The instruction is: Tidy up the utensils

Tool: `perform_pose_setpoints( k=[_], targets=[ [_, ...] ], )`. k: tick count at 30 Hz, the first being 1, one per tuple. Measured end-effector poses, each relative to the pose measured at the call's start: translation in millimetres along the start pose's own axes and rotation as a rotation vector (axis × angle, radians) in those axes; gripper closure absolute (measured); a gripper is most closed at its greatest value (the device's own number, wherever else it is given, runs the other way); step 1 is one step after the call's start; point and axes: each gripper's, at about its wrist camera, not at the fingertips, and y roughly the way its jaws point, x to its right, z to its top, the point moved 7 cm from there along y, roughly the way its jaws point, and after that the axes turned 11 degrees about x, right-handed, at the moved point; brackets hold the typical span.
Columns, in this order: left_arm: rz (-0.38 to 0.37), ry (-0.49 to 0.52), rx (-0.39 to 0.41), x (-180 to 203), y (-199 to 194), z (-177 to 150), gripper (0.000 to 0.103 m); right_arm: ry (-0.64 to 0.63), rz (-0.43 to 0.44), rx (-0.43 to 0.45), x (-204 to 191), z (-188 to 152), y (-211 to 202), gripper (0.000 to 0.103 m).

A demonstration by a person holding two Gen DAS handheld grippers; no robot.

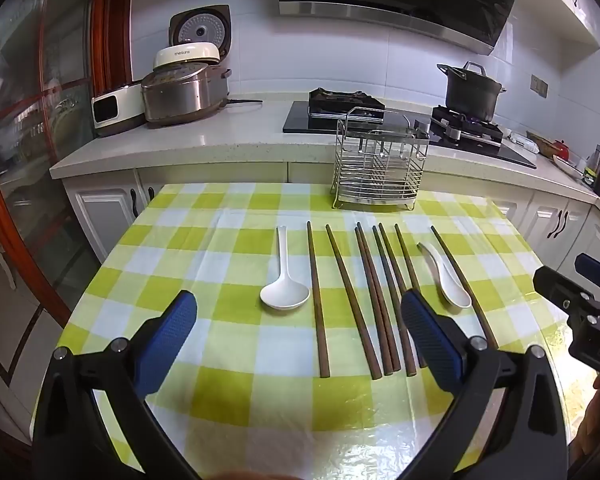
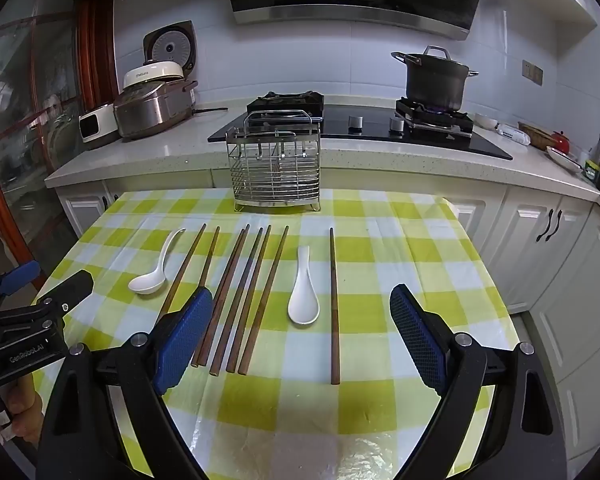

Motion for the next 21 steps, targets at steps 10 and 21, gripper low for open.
perform_pose_setpoints(
  k=[10, 21],
  targets=[
    [-0.006, 0.003, -0.005, 1.9, 3.4, -3.7, 0.004, 0.009, 0.004, 0.000, 2.7, -0.3, -0.7, 0.018],
    [-0.008, -0.002, -0.013, 0.1, 4.4, -5.0, 0.004, 0.008, 0.007, -0.004, -0.9, -3.6, 0.1, 0.018]
  ],
)
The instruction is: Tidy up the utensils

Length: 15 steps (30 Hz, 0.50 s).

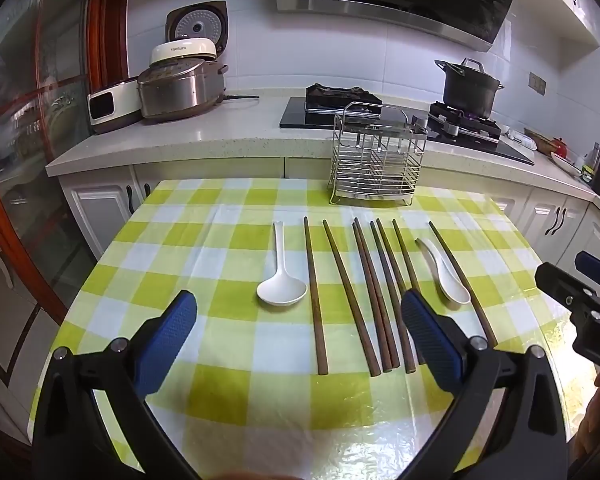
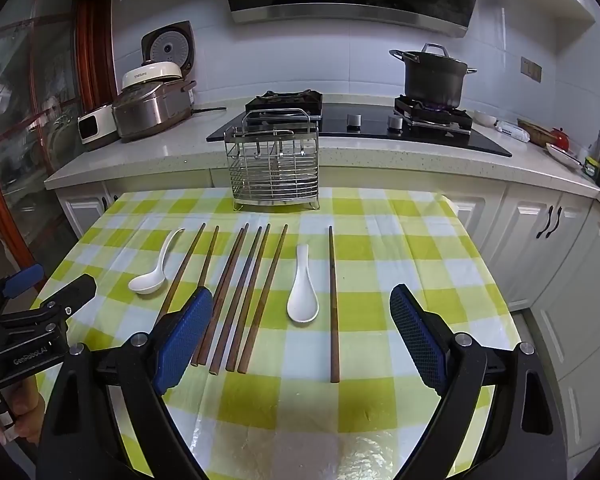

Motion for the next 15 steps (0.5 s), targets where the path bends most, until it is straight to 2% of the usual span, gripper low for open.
perform_pose_setpoints(
  k=[15],
  targets=[
    [-0.004, 0.004, -0.007, -0.8, 0.3, -2.8, 0.004, 0.014, 0.010, -0.013, 0.1, -1.1, 2.3, 0.018]
  ],
)
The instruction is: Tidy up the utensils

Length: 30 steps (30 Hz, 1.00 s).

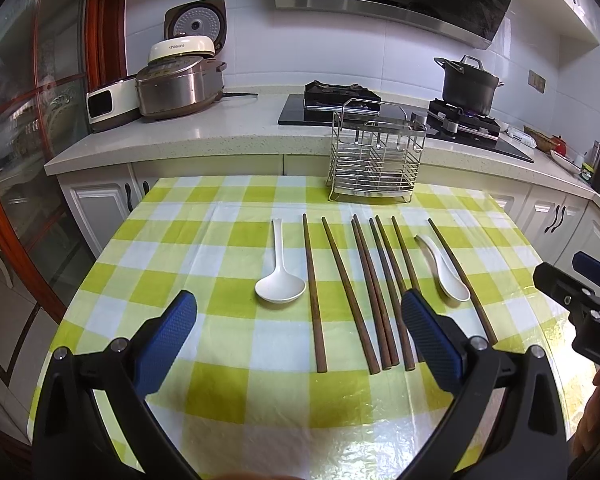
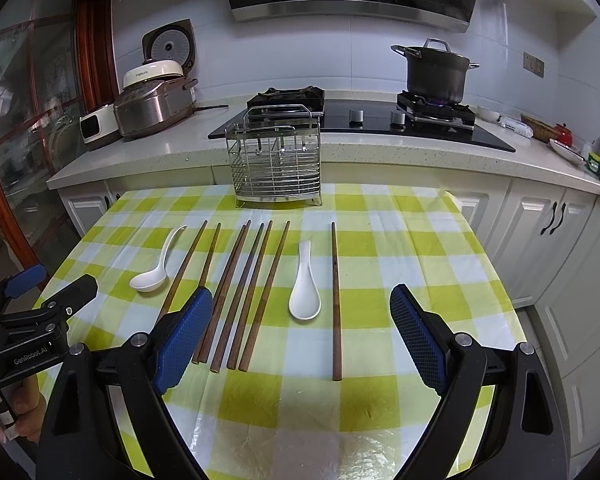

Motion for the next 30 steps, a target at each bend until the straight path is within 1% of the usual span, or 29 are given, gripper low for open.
perform_pose_setpoints(
  k=[30],
  targets=[
    [0.001, 0.009, 0.002, 2.8, 0.2, -1.0, 0.004, 0.009, -0.001, 0.005, 4.2, 3.4, -2.3, 0.018]
  ],
)
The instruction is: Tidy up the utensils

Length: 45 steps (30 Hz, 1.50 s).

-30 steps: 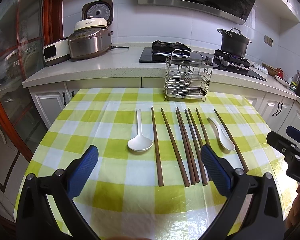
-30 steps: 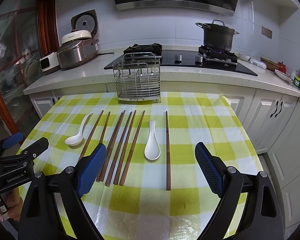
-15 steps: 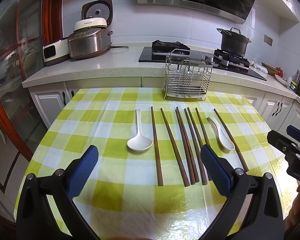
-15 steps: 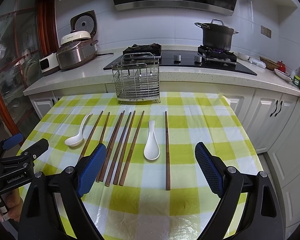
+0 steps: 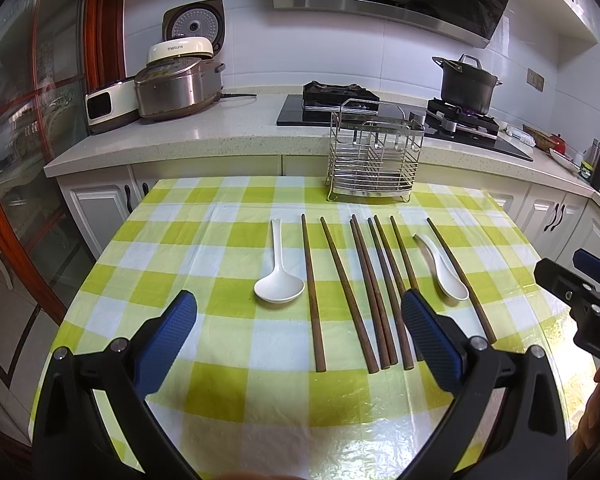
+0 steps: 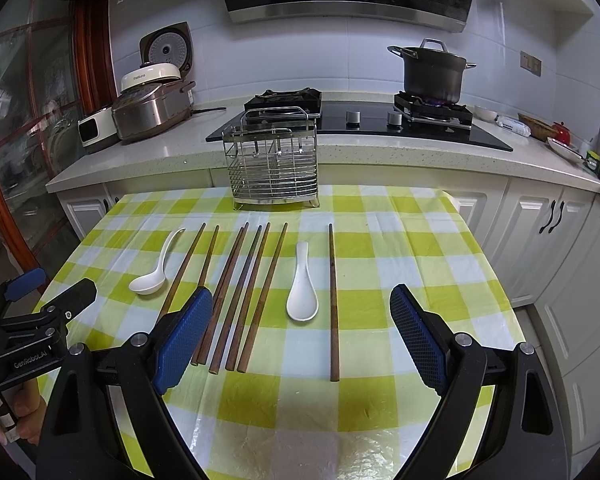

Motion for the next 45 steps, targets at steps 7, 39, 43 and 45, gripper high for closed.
perform_pose_setpoints(
  k=[7, 39, 43, 45],
  targets=[
    [-0.001, -0.002, 0.000, 0, -1, 0, 0.004, -0.001, -0.001, 0.003, 0, 0, 0, 0.018],
    [0.001, 0.003, -0.002, -1, -4, 3, 0.004, 0.000, 0.005, 0.003, -5, 0, -1, 0.018],
    [0.004, 0.000, -0.017, -3, 1, 0, 0.004, 0.011, 0.002, -0.008, -4, -4, 2, 0.018],
    [-0.001, -0.004, -0.028, -3, 5, -3, 0.004, 0.012, -0.005, -0.018, -2, -7, 6, 0.018]
  ],
)
